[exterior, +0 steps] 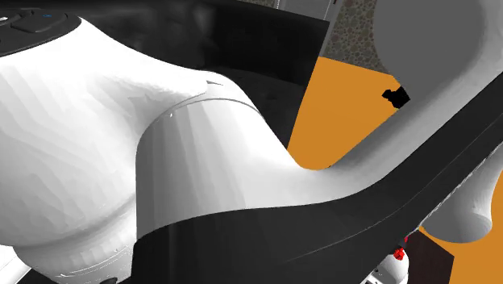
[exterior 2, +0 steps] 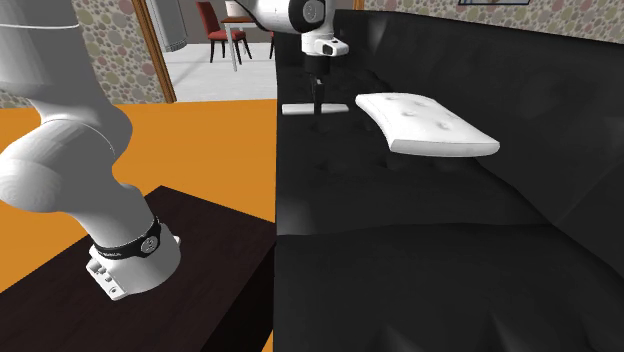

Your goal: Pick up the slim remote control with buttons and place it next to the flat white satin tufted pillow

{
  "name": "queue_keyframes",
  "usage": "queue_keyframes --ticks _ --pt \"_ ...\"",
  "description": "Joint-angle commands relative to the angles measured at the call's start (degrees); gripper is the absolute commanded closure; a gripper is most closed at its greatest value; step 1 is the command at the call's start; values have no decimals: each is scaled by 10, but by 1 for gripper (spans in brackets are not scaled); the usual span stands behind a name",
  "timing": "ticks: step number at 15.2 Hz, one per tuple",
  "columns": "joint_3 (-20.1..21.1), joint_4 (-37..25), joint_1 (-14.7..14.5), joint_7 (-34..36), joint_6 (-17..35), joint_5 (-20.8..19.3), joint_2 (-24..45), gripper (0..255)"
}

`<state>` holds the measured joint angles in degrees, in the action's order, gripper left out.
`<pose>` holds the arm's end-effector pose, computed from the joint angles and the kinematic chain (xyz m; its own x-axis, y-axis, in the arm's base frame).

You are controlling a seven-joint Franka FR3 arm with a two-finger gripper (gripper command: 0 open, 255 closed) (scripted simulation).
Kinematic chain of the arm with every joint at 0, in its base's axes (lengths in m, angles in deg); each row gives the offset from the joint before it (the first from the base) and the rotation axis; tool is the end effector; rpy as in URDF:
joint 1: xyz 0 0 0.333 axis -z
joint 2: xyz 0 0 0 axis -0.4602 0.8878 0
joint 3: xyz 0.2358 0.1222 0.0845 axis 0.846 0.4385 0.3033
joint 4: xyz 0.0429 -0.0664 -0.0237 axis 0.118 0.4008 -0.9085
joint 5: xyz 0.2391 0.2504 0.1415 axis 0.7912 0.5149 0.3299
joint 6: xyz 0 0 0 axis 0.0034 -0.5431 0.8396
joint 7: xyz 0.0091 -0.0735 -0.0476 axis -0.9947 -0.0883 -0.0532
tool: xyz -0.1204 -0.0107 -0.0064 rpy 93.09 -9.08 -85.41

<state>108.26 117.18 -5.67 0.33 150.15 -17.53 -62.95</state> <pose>0.2162 0.5209 0.3694 0.8721 0.4892 -0.0111 0.4893 -0.8721 0.0061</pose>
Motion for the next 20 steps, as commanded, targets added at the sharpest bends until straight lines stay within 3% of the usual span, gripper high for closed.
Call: queue_keyframes --ticks 1,12,19,20 --pt "-1 11 0 2 16 -5 6 255" --pt "-12 48 -10 27 91 -42 53 255" --pt "-12 48 -10 27 91 -42 53 255" --pt "-12 48 -10 27 91 -42 53 0"
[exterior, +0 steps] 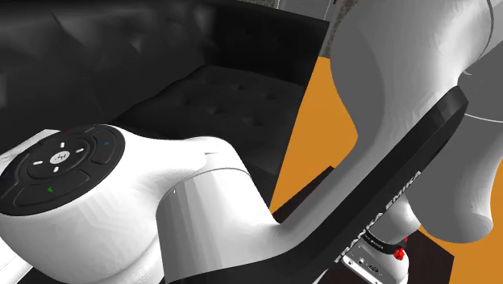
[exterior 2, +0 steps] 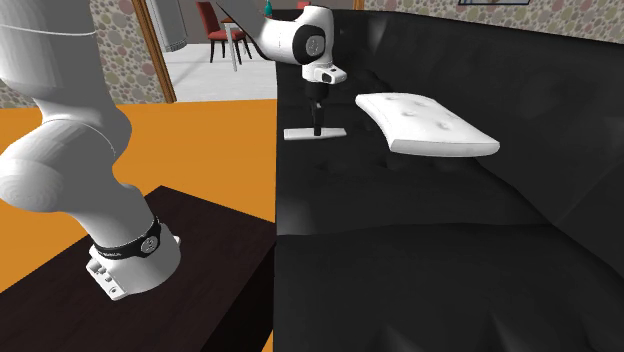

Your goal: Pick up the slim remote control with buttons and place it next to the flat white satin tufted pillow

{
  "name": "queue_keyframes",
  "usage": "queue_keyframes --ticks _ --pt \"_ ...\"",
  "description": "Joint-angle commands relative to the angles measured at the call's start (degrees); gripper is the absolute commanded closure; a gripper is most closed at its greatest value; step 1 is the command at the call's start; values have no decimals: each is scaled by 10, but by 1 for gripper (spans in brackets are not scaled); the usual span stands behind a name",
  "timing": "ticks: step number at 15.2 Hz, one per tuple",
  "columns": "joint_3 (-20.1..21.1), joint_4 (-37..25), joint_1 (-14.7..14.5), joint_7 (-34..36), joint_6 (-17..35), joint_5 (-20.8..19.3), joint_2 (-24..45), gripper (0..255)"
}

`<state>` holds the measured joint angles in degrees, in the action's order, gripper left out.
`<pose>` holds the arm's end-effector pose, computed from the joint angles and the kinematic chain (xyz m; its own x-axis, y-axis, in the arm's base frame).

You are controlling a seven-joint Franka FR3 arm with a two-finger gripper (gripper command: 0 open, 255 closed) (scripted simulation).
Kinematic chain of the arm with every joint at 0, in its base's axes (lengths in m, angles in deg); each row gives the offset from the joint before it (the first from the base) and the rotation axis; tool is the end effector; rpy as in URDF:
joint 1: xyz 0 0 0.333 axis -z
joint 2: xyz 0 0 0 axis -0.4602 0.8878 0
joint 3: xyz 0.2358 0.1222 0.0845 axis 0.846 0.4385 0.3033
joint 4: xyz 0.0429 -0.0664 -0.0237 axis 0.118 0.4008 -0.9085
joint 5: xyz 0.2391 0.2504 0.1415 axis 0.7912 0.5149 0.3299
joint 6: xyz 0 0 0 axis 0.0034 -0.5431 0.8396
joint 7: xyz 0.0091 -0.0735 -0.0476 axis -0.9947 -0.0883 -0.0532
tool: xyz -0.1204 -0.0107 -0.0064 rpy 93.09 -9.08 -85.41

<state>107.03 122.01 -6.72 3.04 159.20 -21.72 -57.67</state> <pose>0.2152 0.5193 0.3021 0.8720 0.4894 -0.0109 0.4895 -0.8720 0.0059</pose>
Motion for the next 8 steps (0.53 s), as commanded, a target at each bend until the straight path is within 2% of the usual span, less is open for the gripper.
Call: queue_keyframes --ticks 1,5,8 --pt "0 0 0 0 0 0 0 0" --pt "0 0 0 0 0 0 0 0" --pt "9 -24 8 -17 -50 26 -32 0"
